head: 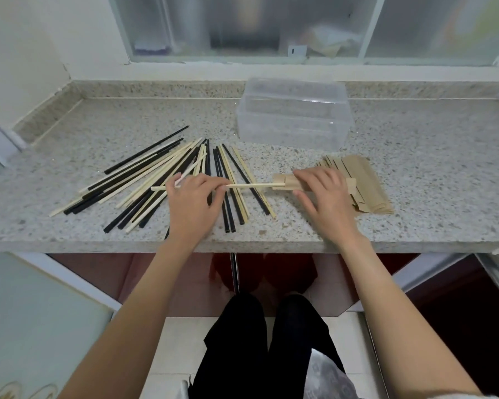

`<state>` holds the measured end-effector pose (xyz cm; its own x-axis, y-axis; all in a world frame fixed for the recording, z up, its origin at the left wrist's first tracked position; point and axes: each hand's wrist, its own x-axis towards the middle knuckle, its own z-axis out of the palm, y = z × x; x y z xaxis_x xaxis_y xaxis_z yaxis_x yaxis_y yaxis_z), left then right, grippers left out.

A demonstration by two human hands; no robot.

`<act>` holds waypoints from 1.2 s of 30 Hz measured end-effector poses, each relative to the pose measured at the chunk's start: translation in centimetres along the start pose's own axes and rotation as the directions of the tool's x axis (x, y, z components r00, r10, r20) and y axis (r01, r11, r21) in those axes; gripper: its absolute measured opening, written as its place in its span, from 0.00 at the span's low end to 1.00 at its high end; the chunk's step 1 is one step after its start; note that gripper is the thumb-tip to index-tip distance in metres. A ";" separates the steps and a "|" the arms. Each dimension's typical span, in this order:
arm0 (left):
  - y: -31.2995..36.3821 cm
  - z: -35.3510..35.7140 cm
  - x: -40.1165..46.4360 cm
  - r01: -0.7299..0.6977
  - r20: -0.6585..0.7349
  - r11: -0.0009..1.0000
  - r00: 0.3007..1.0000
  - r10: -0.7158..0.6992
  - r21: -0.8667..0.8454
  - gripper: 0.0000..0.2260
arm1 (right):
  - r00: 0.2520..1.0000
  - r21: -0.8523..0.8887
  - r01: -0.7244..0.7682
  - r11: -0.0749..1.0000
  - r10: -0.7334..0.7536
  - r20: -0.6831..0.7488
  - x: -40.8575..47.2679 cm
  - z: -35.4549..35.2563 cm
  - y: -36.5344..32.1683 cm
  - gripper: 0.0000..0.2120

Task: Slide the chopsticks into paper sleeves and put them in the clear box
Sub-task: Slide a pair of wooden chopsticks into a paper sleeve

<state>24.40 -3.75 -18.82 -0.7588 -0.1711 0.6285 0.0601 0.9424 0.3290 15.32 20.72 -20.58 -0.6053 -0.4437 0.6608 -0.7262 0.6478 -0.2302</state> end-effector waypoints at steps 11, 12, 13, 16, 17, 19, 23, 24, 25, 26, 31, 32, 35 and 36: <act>-0.1 -0.7 3.2 -0.013 0.119 0.998 0.993 0.021 -0.068 0.05 | 0.995 0.059 0.102 0.993 -0.101 -0.019 4.2 2.5 -0.3 0.20; 0.0 -0.6 3.5 -0.030 0.122 0.996 0.992 0.040 -0.082 0.05 | 0.996 0.071 0.089 0.993 -0.089 -0.006 4.4 2.6 -0.3 0.20; 0.1 -0.5 3.9 -0.043 0.122 0.994 0.991 0.054 -0.097 0.05 | 0.997 0.082 0.073 0.994 -0.074 -0.002 4.8 2.5 -0.3 0.20; 0.6 -0.1 5.0 -0.066 0.103 0.989 0.991 0.080 -0.131 0.04 | 0.998 0.121 0.061 0.991 -0.059 -0.024 5.7 2.3 0.0 0.18; 0.9 0.1 5.2 -0.080 0.092 0.987 0.991 0.093 -0.140 0.04 | 0.998 0.135 0.059 0.989 -0.055 -0.031 5.8 2.3 -0.1 0.18; 1.3 0.5 5.1 -0.118 0.074 0.980 0.989 0.131 -0.162 0.04 | 0.998 0.157 0.060 0.986 -0.057 -0.023 5.8 2.3 -0.8 0.18; 0.9 0.7 4.9 -0.174 -0.022 0.983 0.985 0.173 -0.055 0.08 | 0.999 0.222 -0.008 0.975 0.000 0.037 5.0 2.2 -1.5 0.18; 0.5 0.5 4.9 -0.116 -0.073 0.993 0.991 0.113 -0.037 0.09 | 0.998 0.244 -0.055 0.968 0.047 0.039 4.7 2.1 -1.4 0.18; 0.2 0.2 4.9 -0.024 -0.127 0.996 0.992 0.014 -0.081 0.09 | 0.994 0.272 -0.109 0.956 0.103 0.038 4.4 1.9 -1.3 0.18; 0.0 -0.1 4.8 0.087 -0.151 0.974 0.981 -0.119 -0.208 0.10 | 0.988 0.299 -0.156 0.941 0.151 0.038 4.2 1.6 -1.2 0.18; -0.3 -0.9 4.7 0.517 0.259 0.454 0.817 -0.515 -0.726 0.06 | 0.981 0.313 -0.194 0.930 0.186 0.055 3.3 1.6 -0.8 0.17; -0.2 -0.8 4.7 0.536 0.286 0.442 0.808 -0.514 -0.720 0.06 | 0.981 0.314 -0.193 0.930 0.185 0.056 3.2 1.7 -0.8 0.17; 0.4 -0.3 4.3 0.575 0.358 0.419 0.795 -0.490 -0.703 0.06 | 0.985 0.301 -0.175 0.938 0.166 0.055 2.9 2.3 -0.8 0.17; 0.6 0.0 4.1 0.582 0.374 0.429 0.795 -0.477 -0.691 0.06 | 0.986 0.291 -0.164 0.942 0.155 0.054 2.8 2.4 -0.8 0.18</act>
<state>21.33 -3.90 -15.99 -0.8746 -0.4783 0.0796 0.0325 0.1061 0.9938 13.44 17.49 -20.26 -0.7273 -0.3708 0.5776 -0.6800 0.5030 -0.5334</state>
